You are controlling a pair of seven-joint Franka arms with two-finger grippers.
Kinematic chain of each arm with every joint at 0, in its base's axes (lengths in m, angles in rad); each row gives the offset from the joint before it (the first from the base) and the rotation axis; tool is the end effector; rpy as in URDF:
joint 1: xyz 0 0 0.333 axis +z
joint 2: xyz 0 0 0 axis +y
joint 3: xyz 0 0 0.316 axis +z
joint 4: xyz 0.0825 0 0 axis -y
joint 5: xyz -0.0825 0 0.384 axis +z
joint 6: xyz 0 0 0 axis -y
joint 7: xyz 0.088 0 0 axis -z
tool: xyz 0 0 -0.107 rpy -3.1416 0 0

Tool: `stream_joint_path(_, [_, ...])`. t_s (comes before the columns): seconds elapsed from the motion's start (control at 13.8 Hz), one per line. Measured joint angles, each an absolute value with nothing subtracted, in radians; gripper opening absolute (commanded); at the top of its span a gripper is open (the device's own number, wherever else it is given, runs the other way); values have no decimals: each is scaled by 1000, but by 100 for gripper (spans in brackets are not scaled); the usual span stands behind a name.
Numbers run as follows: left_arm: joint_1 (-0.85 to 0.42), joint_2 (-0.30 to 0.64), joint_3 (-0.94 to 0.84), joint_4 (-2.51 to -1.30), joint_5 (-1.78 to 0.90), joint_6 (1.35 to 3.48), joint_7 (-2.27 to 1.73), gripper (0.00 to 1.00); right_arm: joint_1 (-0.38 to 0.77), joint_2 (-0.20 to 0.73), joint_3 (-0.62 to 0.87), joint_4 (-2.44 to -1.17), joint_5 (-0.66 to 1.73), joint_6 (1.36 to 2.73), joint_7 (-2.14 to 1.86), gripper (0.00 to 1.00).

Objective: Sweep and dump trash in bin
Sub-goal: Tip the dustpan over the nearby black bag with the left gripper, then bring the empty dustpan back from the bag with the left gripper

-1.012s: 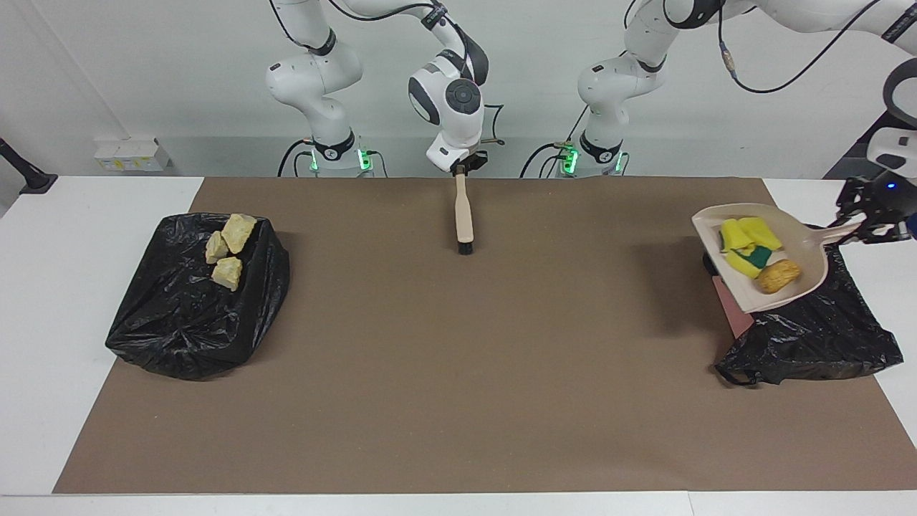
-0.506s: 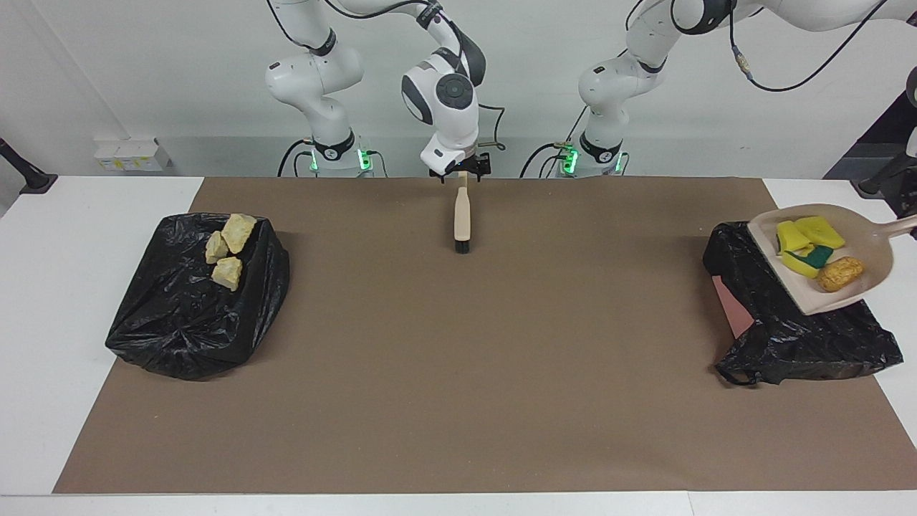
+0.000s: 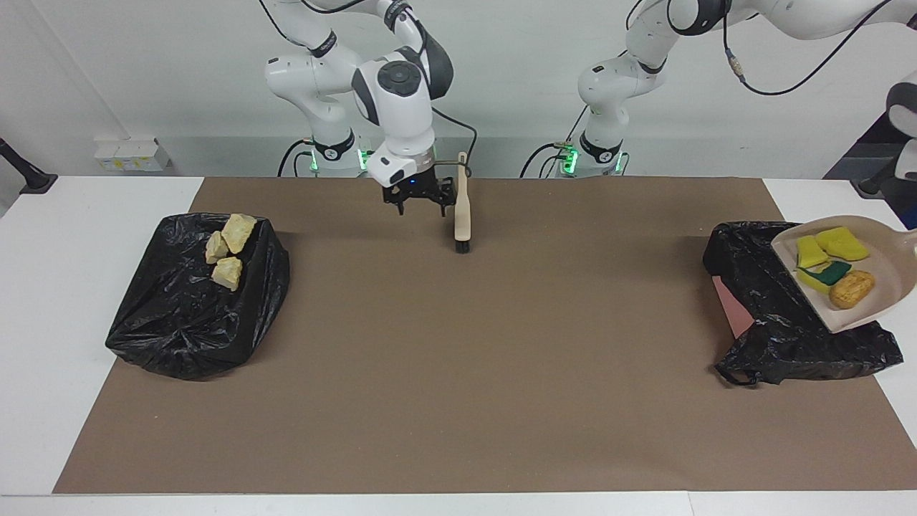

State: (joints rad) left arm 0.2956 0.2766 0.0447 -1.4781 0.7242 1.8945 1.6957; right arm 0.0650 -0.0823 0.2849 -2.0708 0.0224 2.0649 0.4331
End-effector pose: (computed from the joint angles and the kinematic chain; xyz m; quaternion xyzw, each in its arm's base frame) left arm 0.6107 0.2638 0.5505 -0.6685 0.6537 0.2624 0.2385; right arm 0.5032 0.1878 0.4725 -0.9982 0.0465 -0.0344 0.0126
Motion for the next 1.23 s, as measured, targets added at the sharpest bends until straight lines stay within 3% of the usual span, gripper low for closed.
stream_joint_path(0.36, [277, 254, 44, -1480, 929, 1899, 1669, 0, 58, -81, 54, -1952, -9, 2035, 221, 100])
stream_joint_path(0.72, [247, 217, 38, -1481, 939, 1889, 1645, 0, 100, -92, -116, -1726, -21, 1751, 73, 100])
stream_joint_path(1.01, [189, 211, 35, -1487, 940, 1805, 1551, 0, 102, -114, -146, -1600, -20, 1572, 50, 100])
stream_joint_path(1.23, [127, 208, 30, -1486, 911, 1662, 1404, 0, 104, -123, -144, -1575, -20, 1530, 50, 100])
